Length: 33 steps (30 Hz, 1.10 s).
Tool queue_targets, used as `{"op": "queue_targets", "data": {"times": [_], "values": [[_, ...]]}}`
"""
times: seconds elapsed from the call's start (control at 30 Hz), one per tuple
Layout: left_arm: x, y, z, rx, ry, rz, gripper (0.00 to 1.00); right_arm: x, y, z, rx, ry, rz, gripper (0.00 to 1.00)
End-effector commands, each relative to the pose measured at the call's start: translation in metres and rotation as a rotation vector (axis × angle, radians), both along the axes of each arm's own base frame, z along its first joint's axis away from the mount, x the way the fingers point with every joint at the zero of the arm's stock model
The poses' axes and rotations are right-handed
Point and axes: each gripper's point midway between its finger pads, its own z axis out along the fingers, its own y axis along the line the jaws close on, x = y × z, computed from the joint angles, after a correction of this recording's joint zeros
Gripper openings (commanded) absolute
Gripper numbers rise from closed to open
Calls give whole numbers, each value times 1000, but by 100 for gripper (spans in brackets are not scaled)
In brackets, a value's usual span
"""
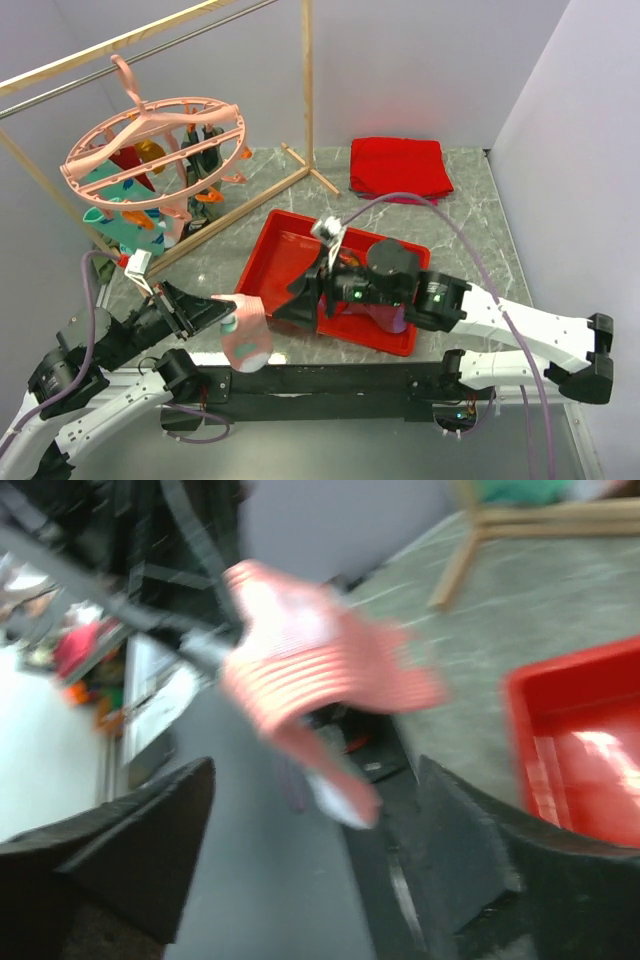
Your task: Remove the socks clipped to the hanger
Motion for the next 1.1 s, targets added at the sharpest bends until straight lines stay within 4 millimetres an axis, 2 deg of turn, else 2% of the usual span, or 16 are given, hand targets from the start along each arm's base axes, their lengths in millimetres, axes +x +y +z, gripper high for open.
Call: {"op": "queue_targets", "data": {"times": [0.0,0.13,0.2,0.37,0.4,0.43,0.47,0.53,0.57,0.63,0.67,0.7,0.87,0.9,1.07], "values": [[-6,3,24,-67,-55,-15,1,-36,29,26,157,-6,145,77],[-8,4,24,-81,-47,-20,1,-48,47,28,190,6,176,76],[-9,3,23,-86,-43,-26,1,-45,54,29,188,5,167,69],[-6,3,18,-80,-33,-16,2,-31,60,21,152,44,76,34],[-5,2,18,-79,-29,-13,4,-26,59,17,136,48,48,18],[-5,2,18,-80,-30,-9,8,-22,58,15,128,50,23,7],[-4,3,18,-79,-29,-6,19,-18,53,13,125,55,-9,0],[-2,5,14,-60,-15,12,32,-2,42,-3,79,67,-112,0],[-2,10,18,-61,-21,29,46,3,33,0,90,78,-149,0],[-5,16,16,-38,-25,38,55,22,15,-11,67,98,-230,0],[-4,23,23,-46,-39,69,59,28,2,-14,68,107,-262,0],[-2,29,25,-46,-44,97,61,44,-12,-27,22,120,-319,0],[-12,63,45,-98,-112,175,63,81,-73,-57,-122,105,-509,0],[-12,70,49,-112,-124,198,62,83,-84,-70,-187,109,-536,0],[-22,99,67,-156,-199,265,60,103,-118,-103,-313,118,-634,0]]}}
